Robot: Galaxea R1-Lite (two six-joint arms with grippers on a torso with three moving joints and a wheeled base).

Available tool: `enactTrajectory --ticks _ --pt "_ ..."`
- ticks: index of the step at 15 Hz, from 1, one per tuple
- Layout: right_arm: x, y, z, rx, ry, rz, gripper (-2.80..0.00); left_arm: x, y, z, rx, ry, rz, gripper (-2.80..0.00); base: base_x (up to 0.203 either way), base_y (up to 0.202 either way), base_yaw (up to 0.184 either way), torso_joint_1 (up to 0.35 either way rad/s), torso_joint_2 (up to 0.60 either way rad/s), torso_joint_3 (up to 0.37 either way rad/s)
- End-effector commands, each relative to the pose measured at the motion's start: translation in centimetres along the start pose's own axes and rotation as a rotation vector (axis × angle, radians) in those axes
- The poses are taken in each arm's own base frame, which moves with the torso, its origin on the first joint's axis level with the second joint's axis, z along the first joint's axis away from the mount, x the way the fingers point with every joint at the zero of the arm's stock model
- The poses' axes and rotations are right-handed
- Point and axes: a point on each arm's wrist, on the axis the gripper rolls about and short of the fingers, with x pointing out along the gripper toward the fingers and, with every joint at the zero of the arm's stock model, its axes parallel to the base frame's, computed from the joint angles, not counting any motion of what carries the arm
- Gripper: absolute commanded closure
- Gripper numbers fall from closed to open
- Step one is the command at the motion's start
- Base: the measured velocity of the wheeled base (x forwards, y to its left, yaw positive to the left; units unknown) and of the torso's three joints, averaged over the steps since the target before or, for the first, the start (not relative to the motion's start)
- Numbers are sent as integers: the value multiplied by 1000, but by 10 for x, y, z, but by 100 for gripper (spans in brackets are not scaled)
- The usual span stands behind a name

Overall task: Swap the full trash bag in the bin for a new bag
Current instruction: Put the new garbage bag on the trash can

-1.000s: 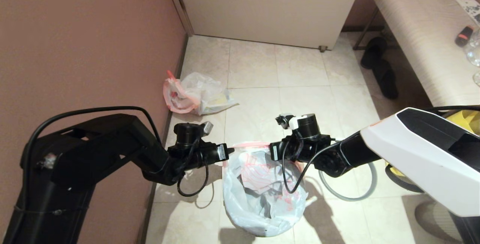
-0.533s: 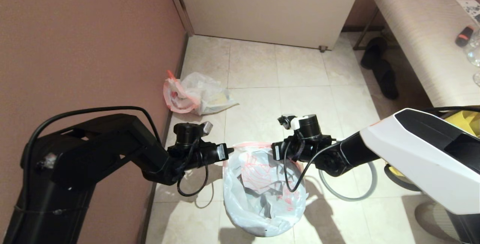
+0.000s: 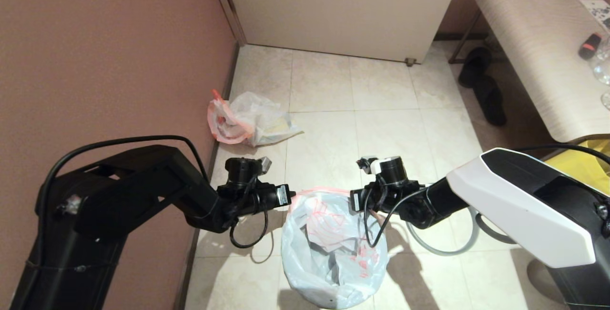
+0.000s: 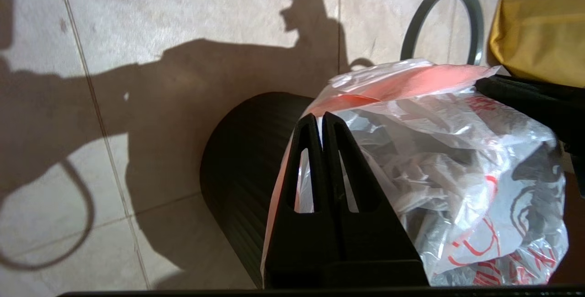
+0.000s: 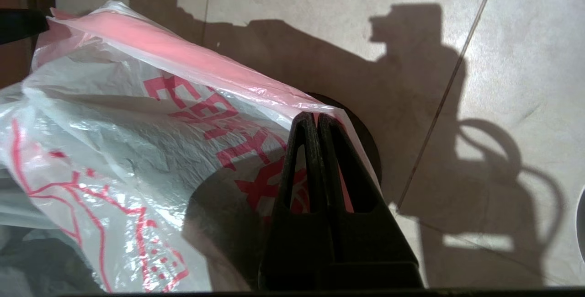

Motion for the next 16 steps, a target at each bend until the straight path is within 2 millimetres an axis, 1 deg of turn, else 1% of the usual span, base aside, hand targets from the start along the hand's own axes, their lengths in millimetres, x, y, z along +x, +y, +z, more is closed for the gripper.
enactTrajectory --ticks 1,3,4,6,7,8,10,11,12,13,14,16 --pt "6 -6 -9 7 19 -9 0 4 0 -1 -13 33 12 0 0 0 0 0 0 0" --pt "4 -9 -4 12 5 -16 0 5 0 2 -31 88 34 0 0 0 0 0 0 0" --pt "1 -9 1 17 -9 -16 0 4 -1 2 -30 88 33 0 0 0 0 0 0 0" --pt "-14 -5 19 46 -52 -9 0 -1 -2 7 -29 72 23 0 0 0 0 0 0 0" --pt "-25 -2 27 59 -69 -3 0 -3 -2 8 -24 50 11 0 0 0 0 0 0 0" --pt "-41 5 35 64 -82 6 0 -5 -2 7 -11 19 -8 0 0 0 0 0 0 0" --pt "-77 24 46 56 -91 30 0 -6 -3 7 18 -55 -43 0 0 0 0 0 0 0" --pt "-92 35 48 48 -67 29 0 -8 -3 4 21 -52 -49 0 0 0 0 0 0 0" --pt "-102 48 40 34 13 18 0 -11 -5 6 24 -53 -67 0 0 0 0 0 0 0" --pt "-110 57 39 19 39 11 0 -14 -7 9 22 -57 -80 0 0 0 0 0 0 0" --pt "-114 69 36 3 64 18 0 -15 -6 10 21 -59 -78 0 0 0 0 0 0 0" --pt "-118 87 15 -35 188 -2 0 -15 1 12 15 -65 -71 0 0 0 0 0 0 0"
